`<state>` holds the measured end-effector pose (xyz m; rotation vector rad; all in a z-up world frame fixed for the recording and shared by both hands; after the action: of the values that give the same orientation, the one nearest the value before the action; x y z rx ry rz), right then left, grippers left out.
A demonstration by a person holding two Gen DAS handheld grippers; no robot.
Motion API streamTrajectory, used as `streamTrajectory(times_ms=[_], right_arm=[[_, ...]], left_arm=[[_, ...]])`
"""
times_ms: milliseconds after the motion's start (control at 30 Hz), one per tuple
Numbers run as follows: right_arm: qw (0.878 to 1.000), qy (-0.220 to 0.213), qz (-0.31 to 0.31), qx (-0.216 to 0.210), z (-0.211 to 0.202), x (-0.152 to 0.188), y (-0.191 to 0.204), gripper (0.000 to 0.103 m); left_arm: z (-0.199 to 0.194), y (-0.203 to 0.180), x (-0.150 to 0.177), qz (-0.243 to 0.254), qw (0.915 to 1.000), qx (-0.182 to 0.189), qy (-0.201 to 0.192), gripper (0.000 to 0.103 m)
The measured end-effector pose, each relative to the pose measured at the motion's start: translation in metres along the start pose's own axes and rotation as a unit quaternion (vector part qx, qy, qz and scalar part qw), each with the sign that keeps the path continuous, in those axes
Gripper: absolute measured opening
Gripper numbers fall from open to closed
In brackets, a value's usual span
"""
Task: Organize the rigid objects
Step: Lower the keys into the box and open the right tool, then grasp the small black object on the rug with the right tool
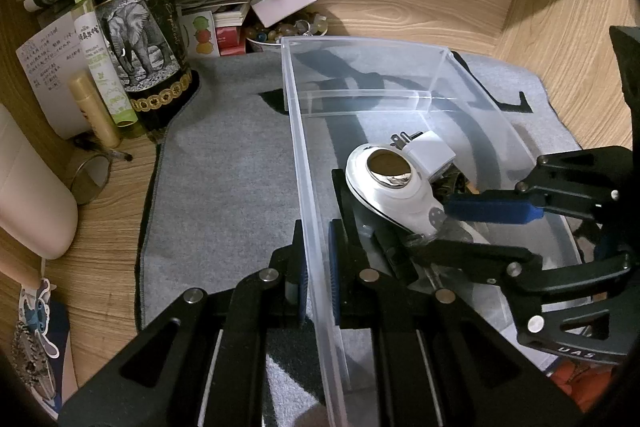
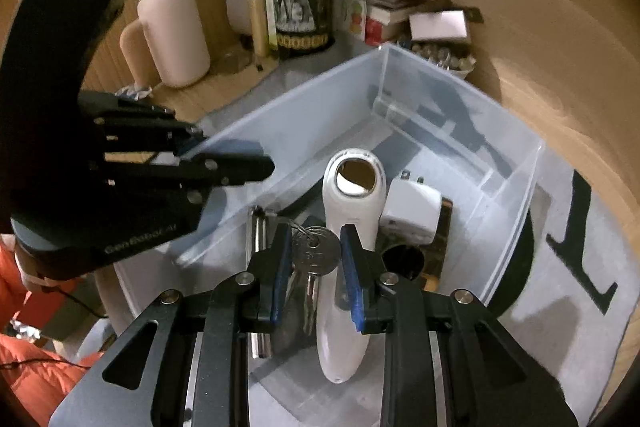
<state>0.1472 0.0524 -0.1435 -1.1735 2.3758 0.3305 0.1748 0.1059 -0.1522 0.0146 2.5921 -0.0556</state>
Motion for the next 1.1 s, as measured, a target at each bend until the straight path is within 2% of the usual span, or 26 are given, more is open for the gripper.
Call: streamTrajectory(times_ms=[200, 333, 400, 567, 700, 833, 967, 1100], right_arm=[[1.0, -0.008, 0.002, 0.007, -0.005, -0.001, -0.002, 0.024], [0.999, -0.037, 0.011, 0.027, -0.023, -0.004, -0.01, 0.044], [0.997, -0.057, 0.02, 0.041, -0.037, -0.006, -0.018, 0.049], [0.989, -0.1, 0.052, 0.099, -0.078, 0.0, -0.051, 0.069], [0.978, -0.119, 0.091, 0.145, -0.109, 0.019, -0.081, 0.071], [0.97, -0.113, 0.127, 0.171, -0.123, 0.048, -0.101, 0.071], [0.967, -0.092, 0.155, 0.179, -0.119, 0.077, -0.109, 0.071], [0.967, -0.058, 0.188, 0.16, -0.1, 0.11, -0.11, 0.071]], left_arm=[[0.0, -0.001, 0.0, 0.0, 1.0, 0.0, 0.0, 0.008], [0.0, 0.0, 0.0, 0.001, 1.0, 0.0, 0.0, 0.008], [0.0, 0.0, 0.0, 0.001, 1.0, 0.0, 0.0, 0.008], [0.0, 0.0, 0.0, 0.001, 1.0, 0.001, -0.001, 0.009], [0.0, -0.001, 0.0, 0.002, 1.0, 0.002, -0.001, 0.009], [-0.001, 0.0, 0.0, 0.002, 1.0, 0.001, -0.001, 0.009], [-0.001, 0.0, 0.0, 0.003, 1.0, 0.001, -0.002, 0.009], [-0.001, -0.001, 0.0, 0.002, 1.0, 0.002, -0.002, 0.009]])
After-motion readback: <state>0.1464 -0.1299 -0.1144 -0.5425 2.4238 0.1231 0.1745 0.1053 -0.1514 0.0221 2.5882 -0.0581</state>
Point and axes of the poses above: each gripper's, at about its wrist camera, not at the fingertips, and z roughly the way its jaws point, y to its left, x to its underside, the point moved 9 cm from there along z, roughly the way its jaws point, and after that the axes turned 6 degrees about y, right-handed, at the moved point
